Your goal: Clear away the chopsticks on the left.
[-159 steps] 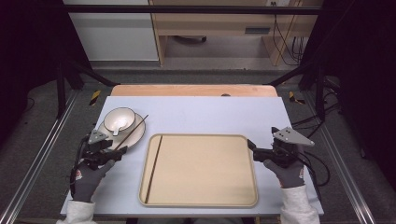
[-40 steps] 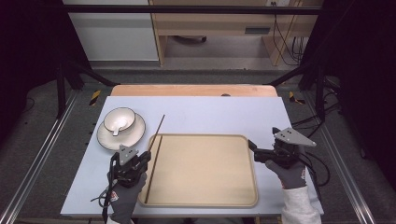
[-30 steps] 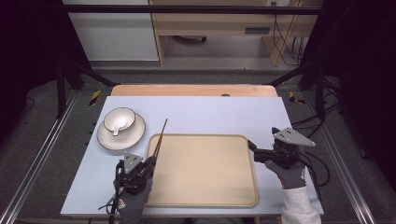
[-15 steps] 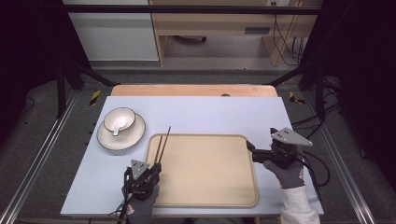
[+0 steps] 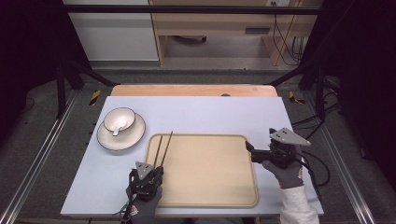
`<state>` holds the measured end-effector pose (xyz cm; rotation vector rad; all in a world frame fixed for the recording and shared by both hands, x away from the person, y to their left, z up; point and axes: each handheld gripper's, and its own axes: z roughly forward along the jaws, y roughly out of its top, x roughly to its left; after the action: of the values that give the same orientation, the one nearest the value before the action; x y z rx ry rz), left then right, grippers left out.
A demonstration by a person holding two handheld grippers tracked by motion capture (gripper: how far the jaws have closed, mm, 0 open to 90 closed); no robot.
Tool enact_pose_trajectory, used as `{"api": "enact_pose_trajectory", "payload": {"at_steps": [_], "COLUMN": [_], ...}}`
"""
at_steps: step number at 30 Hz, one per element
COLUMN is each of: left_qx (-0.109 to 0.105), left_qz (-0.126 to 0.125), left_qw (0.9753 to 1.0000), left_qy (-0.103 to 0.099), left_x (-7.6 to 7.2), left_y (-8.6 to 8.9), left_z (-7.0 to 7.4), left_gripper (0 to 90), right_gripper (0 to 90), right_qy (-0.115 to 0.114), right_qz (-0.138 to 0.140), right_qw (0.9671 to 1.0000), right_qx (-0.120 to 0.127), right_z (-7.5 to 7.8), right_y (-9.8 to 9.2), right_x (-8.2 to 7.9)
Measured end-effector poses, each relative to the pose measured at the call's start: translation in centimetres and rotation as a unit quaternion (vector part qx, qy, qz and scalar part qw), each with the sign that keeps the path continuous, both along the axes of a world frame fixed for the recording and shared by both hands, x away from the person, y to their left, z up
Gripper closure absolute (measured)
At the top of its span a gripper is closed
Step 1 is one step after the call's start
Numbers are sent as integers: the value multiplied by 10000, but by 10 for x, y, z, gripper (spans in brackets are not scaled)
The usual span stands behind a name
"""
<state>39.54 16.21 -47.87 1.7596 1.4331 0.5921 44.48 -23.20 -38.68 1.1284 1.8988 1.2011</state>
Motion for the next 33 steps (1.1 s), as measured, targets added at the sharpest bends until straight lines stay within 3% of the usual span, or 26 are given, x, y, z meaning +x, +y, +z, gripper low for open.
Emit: {"api": "enact_pose_trajectory", "payload": {"at_steps": [13, 28, 33], "left_qx": [249, 281, 181], "left_qz": [-5, -99, -250], "left_qw": [9993, 9991, 9993], "left_qy": [283, 304, 195], "left_x": [3, 4, 5], "left_y": [-5, -6, -4], "left_z": [-1, 0, 7], "left_gripper": [839, 818, 786], "right_gripper": [40, 39, 39], "right_qy": [22, -7, -30], "right_qz": [7, -7, -20], "right_qw": [10000, 10000, 10000], "right_qx": [-18, -11, 3], "right_z": [0, 0, 1], "right_y": [1, 0, -2], "right_x": [0, 0, -1]}}
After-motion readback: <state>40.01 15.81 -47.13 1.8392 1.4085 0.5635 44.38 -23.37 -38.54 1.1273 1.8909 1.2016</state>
